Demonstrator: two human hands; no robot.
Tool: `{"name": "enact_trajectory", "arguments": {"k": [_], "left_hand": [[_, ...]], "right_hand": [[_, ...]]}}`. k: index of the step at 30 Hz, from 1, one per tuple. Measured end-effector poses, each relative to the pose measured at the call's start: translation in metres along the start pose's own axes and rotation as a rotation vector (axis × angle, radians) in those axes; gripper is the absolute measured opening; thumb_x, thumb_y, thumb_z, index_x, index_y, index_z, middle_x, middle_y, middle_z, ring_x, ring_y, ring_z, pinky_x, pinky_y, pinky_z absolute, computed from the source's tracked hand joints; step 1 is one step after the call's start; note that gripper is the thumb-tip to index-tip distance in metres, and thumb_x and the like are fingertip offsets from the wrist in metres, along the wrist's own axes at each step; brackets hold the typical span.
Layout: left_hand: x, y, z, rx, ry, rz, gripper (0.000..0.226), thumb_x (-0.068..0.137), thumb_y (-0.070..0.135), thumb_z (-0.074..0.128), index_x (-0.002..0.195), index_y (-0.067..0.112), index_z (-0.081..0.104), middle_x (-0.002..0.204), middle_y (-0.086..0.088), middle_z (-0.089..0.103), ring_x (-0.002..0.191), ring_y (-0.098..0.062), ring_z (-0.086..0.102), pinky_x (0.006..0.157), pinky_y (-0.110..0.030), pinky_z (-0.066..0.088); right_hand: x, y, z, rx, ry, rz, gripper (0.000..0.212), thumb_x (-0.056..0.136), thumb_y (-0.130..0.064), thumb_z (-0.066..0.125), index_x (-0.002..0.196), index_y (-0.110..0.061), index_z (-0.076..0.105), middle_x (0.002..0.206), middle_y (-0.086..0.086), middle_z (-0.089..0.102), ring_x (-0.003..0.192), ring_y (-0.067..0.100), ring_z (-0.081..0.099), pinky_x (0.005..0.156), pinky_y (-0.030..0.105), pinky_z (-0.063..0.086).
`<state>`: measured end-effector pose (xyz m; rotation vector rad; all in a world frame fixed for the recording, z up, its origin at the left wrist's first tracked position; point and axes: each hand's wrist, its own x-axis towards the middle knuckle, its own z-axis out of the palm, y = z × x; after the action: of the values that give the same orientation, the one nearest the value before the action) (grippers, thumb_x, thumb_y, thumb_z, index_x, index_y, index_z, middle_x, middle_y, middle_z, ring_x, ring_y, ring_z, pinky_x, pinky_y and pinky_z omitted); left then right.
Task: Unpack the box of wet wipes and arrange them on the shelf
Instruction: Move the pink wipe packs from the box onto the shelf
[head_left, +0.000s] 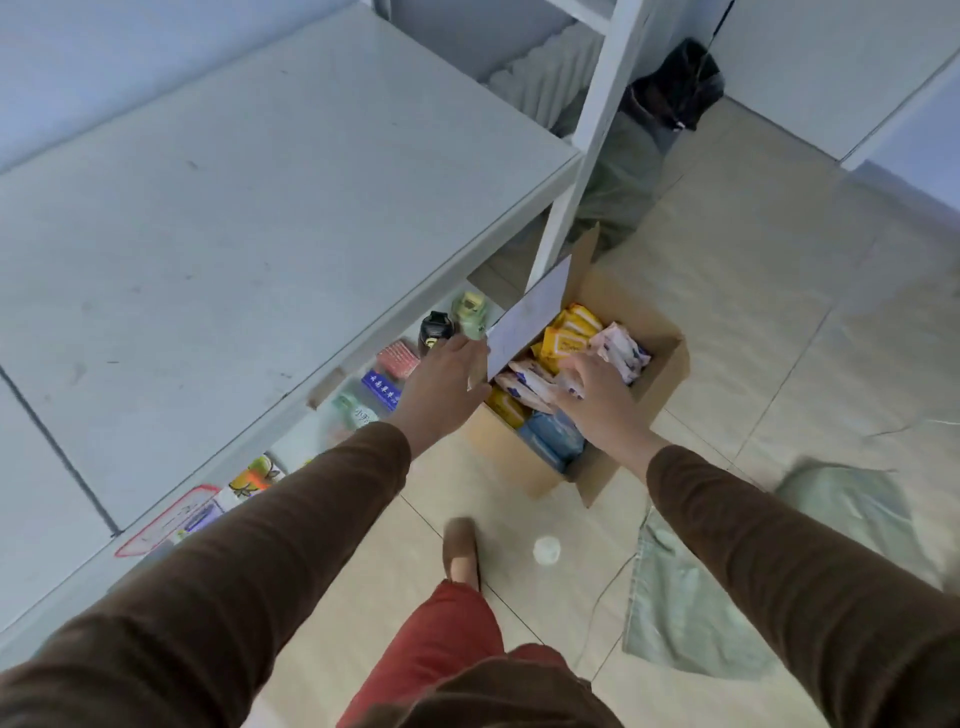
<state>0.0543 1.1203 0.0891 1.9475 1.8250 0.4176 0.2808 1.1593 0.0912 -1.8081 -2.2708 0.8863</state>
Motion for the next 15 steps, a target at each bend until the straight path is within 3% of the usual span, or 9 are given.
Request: {"name": "enact_trajectory", "arguments": {"k": [4,9,15], "left_hand": [[0.049,0.007,0.045,-0.065,-0.129,-0.083,0.040,0.090,0.024,0.065,0.128,0.013,0.057,0.134,-0.008,0.053,0.123,-0.028,0.049,0.101,-0.040,0.043],[0.098,0.012,0.108,-0.092,-0.263,-0.217,0.050,0.091,0.024,0.063,0.138,0.018,0.050,0.135,-0.007,0.051,0.125,-0.027,0.047,0.102,-0.039,0.042],[0.144,0.013,0.189,-0.129,-0.323,-0.473,0.050,0.088,0.028,0.065,0.135,0.015,0.053,0.131,-0.008,0.052,0.122,-0.027,0.050,0.100,-0.042,0.045]], "right_hand": [[0.034,0.058,-0.008,0.061,-0.082,0.141,0.030,0.097,-0.029,0.059,0.125,-0.018,0.054,0.110,-0.008,0.057,0.102,0.013,0.056,0.073,0.022,0.041],[0.081,0.130,-0.005,0.119,-0.227,0.275,0.035,0.095,-0.026,0.061,0.127,-0.015,0.053,0.126,0.002,0.061,0.117,0.022,0.059,0.095,0.040,0.050],[0.152,0.218,0.014,0.115,-0.413,0.287,0.036,0.095,-0.027,0.060,0.125,-0.010,0.053,0.126,0.008,0.062,0.119,0.026,0.059,0.101,0.046,0.047]]}}
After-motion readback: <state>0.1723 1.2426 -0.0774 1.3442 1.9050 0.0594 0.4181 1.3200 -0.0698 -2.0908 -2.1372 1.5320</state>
